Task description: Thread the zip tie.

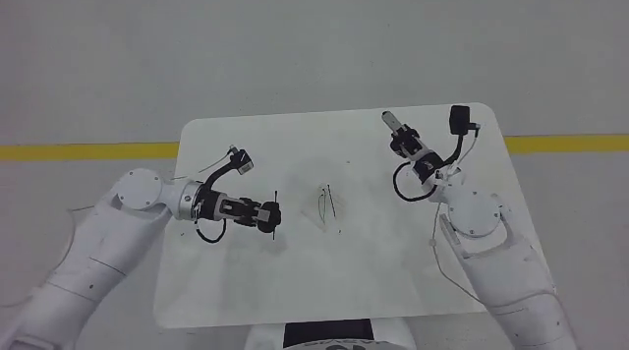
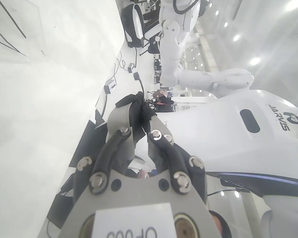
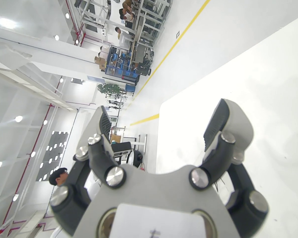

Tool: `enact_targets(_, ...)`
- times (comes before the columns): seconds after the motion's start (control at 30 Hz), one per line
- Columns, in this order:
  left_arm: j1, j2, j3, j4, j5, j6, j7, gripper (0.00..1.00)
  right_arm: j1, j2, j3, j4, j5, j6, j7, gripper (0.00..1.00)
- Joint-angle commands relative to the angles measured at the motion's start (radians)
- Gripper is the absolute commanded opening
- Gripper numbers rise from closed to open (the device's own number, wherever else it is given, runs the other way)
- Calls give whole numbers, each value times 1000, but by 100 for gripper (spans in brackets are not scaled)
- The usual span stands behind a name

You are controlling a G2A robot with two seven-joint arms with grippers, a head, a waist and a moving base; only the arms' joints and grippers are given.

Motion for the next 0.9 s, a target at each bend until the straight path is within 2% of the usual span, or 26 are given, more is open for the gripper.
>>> enact_targets(0.0, 0, 0, 0, 0, 0, 0, 0, 0, -1, 0, 1, 0, 1, -1, 0, 100)
enact_targets(0.2, 1, 0, 1, -2, 2, 1, 6, 0, -1, 0, 1, 0, 1, -1, 0, 100)
enact_targets(0.23, 0, -1, 4, -14, 17, 0, 16, 0, -1, 0, 1, 0, 1, -1, 0, 100)
enact_targets(0.37, -24, -5, 10, -20, 42, 0, 0, 0, 23, -3, 1, 12, 18, -1, 5, 100)
enact_targets(0.47, -40, -9, 17, -16, 56, 0, 0, 0, 84, -9, -28, 44, 29, 6, 57, 100)
enact_targets(0.6, -41, -14, 28, -27, 46, 0, 0, 0, 169, -20, -85, 112, 41, 10, 109, 100)
enact_targets(0.77, -36, -7, 28, -7, 44, 0, 0, 0, 266, -37, -178, 200, 1, 24, 163, 100)
enact_targets(0.87, -35, -2, 17, 8, 53, 0, 0, 0, 293, -46, -208, 219, 8, 25, 168, 100)
